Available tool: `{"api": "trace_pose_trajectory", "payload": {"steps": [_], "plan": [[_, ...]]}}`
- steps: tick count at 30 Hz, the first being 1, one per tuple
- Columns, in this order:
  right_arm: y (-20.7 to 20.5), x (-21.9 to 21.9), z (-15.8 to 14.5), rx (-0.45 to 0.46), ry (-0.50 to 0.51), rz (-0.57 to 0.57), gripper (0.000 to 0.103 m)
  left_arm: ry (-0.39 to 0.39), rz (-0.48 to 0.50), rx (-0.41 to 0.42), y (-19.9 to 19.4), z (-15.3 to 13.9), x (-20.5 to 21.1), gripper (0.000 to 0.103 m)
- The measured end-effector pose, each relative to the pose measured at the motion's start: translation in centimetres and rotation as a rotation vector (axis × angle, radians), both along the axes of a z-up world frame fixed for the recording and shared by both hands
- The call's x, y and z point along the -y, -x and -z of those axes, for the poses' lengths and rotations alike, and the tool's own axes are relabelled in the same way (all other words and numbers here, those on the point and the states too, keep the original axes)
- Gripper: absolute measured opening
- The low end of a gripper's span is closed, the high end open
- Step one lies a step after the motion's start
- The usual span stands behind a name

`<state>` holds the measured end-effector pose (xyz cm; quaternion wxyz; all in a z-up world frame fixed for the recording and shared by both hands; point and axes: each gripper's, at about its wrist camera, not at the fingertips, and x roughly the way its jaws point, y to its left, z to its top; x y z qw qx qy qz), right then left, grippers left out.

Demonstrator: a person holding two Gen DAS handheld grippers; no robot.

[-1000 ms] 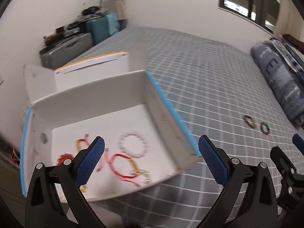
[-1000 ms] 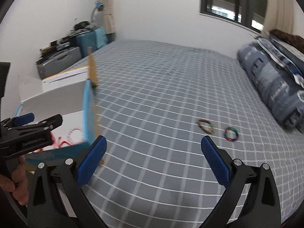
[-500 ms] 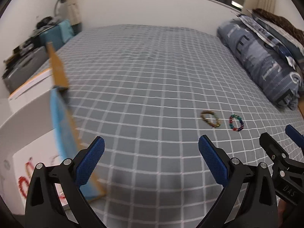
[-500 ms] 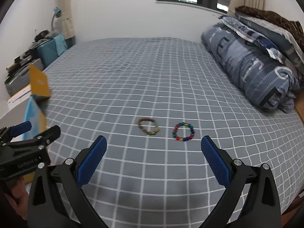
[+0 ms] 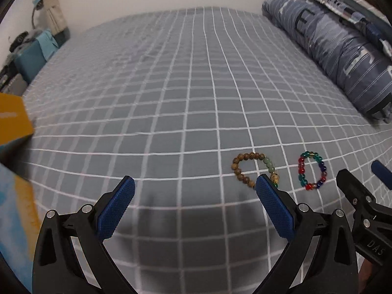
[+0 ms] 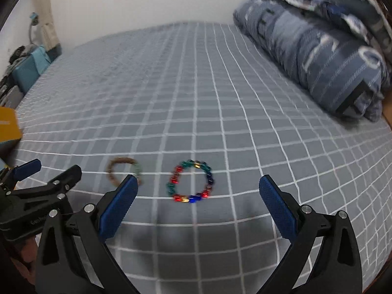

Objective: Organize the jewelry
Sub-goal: 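Move both open tools back over the wooden and multicolour bead bracelets, then grasp the wooden bead bracelet with the left tool while the right tool grasps the multicolour bead bracelet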

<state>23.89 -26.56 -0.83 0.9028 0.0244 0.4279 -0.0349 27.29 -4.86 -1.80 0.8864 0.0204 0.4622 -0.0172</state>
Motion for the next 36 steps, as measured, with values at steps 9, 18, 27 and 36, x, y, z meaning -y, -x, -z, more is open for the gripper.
{"api": "trace_pose_trajectory", "payload": {"steps": [9,18,27,36], "plan": [[-2.6,2.4,5.3,-0.093,-0.018,0.046,0.081,-0.009,0.008,-0.043,-3.2,4.6,1.7,0.097],[-3.9,2.5,6.9,-0.111,-0.015,0.067,0.029,0.021,0.025,-0.025,-3.7,6.0,2.2,0.066],[-3.0,2.0,5.4,-0.096,-0.032,0.032,0.009,0.060,0.088,-0.039,-2.5,4.6,2.4,0.007],[-1.3,1.2,1.8,-0.008,-0.039,-0.003,0.009,0.103,0.100,0.025,-0.8,1.1,1.9,0.007]]}}
